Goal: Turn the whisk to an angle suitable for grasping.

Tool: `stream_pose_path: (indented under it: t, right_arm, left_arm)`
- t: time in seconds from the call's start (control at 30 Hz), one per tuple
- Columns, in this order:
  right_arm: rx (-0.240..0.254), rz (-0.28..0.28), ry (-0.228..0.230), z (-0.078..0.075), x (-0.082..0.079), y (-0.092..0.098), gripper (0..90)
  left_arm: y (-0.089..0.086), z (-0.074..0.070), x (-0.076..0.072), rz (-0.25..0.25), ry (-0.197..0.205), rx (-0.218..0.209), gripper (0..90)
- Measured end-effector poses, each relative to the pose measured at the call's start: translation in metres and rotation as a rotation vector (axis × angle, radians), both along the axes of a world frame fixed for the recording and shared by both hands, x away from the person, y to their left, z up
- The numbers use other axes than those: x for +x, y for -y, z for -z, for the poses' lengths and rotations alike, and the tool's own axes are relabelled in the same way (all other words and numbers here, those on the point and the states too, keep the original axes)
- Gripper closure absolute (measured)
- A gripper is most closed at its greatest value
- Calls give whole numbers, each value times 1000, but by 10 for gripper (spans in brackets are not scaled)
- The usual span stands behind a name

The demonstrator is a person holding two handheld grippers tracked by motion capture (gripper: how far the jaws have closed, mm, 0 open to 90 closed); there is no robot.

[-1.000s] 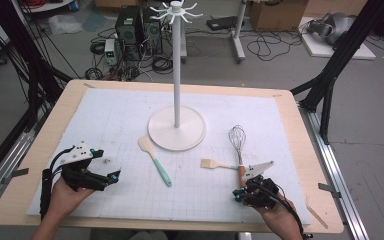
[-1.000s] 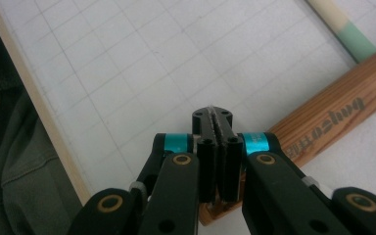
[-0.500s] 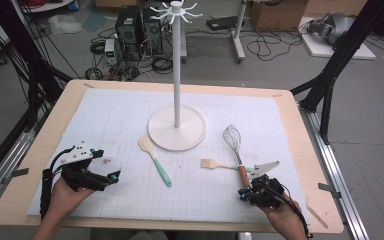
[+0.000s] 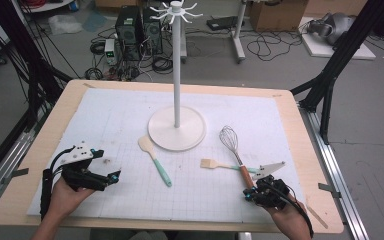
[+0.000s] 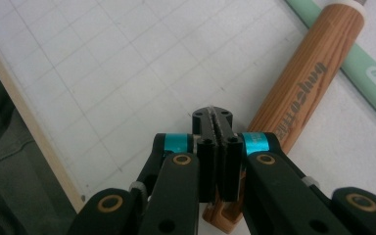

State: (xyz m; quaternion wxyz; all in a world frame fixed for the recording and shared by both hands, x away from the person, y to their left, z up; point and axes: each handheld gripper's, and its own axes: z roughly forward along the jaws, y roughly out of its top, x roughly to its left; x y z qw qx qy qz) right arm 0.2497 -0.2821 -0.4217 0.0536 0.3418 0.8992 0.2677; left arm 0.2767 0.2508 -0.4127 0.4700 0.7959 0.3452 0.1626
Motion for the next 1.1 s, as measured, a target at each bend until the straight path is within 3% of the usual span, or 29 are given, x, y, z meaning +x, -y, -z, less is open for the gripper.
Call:
stream_pose_path:
  t: [1.1]
  right_arm:
    - [3, 79, 12, 2, 3, 24, 884]
  left_arm:
    - [0, 0, 1, 3, -1, 7, 17]
